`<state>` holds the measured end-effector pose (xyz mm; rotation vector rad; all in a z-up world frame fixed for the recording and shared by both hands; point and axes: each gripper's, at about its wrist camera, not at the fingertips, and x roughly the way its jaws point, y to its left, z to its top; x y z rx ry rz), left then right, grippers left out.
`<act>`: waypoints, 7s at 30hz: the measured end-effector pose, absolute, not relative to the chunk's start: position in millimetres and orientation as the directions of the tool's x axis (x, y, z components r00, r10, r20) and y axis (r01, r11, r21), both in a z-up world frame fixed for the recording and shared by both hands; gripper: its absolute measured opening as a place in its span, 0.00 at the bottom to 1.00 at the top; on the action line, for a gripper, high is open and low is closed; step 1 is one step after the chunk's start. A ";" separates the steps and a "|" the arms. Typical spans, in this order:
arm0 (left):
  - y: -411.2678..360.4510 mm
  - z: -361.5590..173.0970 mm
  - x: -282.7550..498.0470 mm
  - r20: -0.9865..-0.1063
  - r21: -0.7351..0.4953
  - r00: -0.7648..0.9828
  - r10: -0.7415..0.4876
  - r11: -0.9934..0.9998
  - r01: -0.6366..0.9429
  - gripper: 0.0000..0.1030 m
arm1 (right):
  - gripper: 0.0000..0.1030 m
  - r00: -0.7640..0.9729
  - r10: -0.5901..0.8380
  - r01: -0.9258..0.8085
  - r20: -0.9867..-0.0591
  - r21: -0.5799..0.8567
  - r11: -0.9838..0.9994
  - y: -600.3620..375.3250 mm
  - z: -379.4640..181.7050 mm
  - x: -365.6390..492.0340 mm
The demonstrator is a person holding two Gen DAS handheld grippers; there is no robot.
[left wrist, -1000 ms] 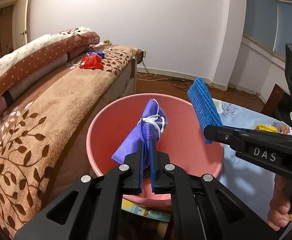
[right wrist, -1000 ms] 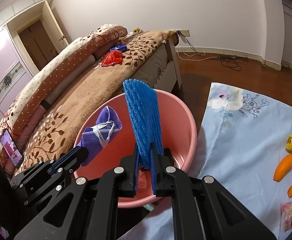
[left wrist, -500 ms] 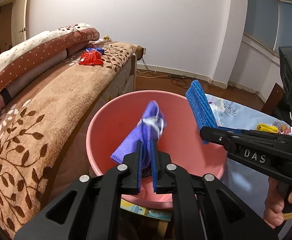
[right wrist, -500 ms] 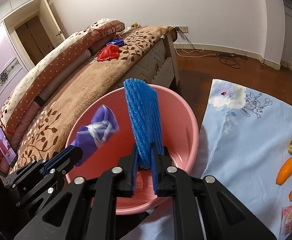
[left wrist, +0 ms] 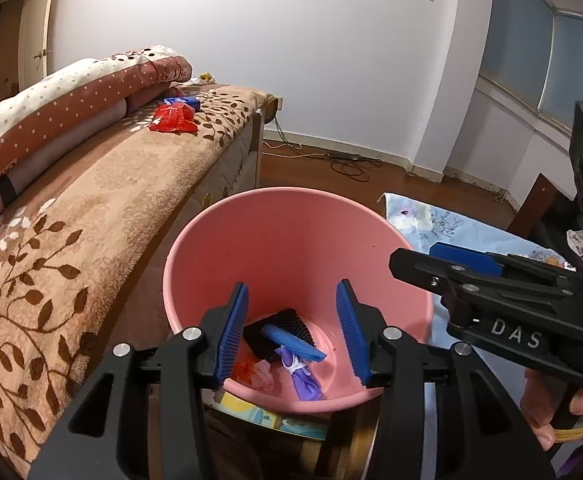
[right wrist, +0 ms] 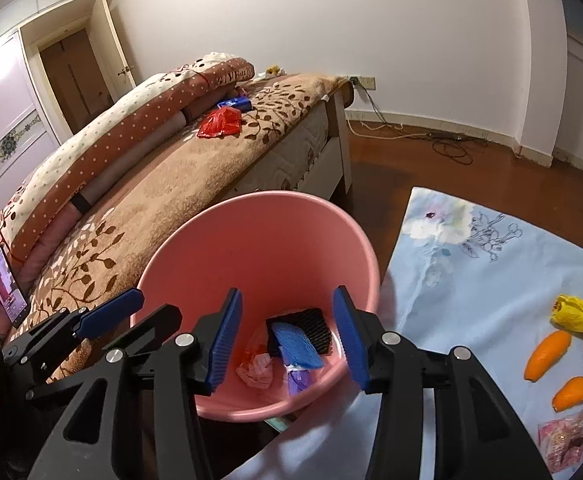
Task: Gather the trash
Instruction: 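Carry the mask and blue net over the pink bucket and open both grippers, then withdraw both grippers from the bucket back toward the bed, then grasp the clear snack wrapper with the left gripper while the right gripper grasps the red foam net, then carry the wrapper and red net over the pink bucket and open both grippers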
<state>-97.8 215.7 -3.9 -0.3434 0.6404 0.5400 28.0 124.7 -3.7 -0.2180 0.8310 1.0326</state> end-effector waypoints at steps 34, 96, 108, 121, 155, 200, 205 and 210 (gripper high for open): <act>135.0 23.2 -69.7 -0.625 -0.058 0.714 0.314 0.894 -0.444 0.45 | 0.52 0.448 0.657 -0.739 -0.606 0.161 0.654 -3.9 22.4 35.6; -23.2 -52.2 61.9 -0.773 -0.239 0.604 -0.194 0.971 0.006 0.45 | 0.52 0.628 0.387 -0.329 -0.675 0.220 0.918 -236.8 -30.3 102.7; -10.7 -58.3 55.1 -0.773 -0.233 0.615 -0.156 0.971 -0.046 0.05 | 0.52 0.588 0.427 -0.262 -0.687 0.338 0.904 -243.3 -39.2 140.9; -3.0 -32.2 32.4 -0.715 -0.205 0.687 -0.128 0.978 -0.031 0.05 | 0.09 0.542 0.448 -0.199 -0.711 0.409 0.891 -241.7 -55.2 161.5; 45.6 13.8 -31.2 -0.599 -0.088 0.792 0.120 0.973 -0.215 0.05 | 0.09 0.634 0.497 -0.475 -0.593 0.208 0.855 -144.9 22.8 62.8; 241.3 -10.2 -94.5 -0.590 0.012 0.547 0.594 0.683 -0.730 0.05 | 0.10 0.402 0.645 -0.783 -0.650 0.121 0.610 109.3 14.0 31.3; 242.7 -13.6 -92.0 -0.583 0.060 0.510 0.632 0.660 -0.749 0.05 | 0.10 0.396 0.642 -0.788 -0.656 0.115 0.604 116.6 10.1 30.6; 244.1 -17.0 -91.9 -0.584 0.066 0.504 0.636 0.656 -0.752 0.05 | 0.10 0.385 0.642 -0.802 -0.663 0.105 0.589 124.0 6.4 26.8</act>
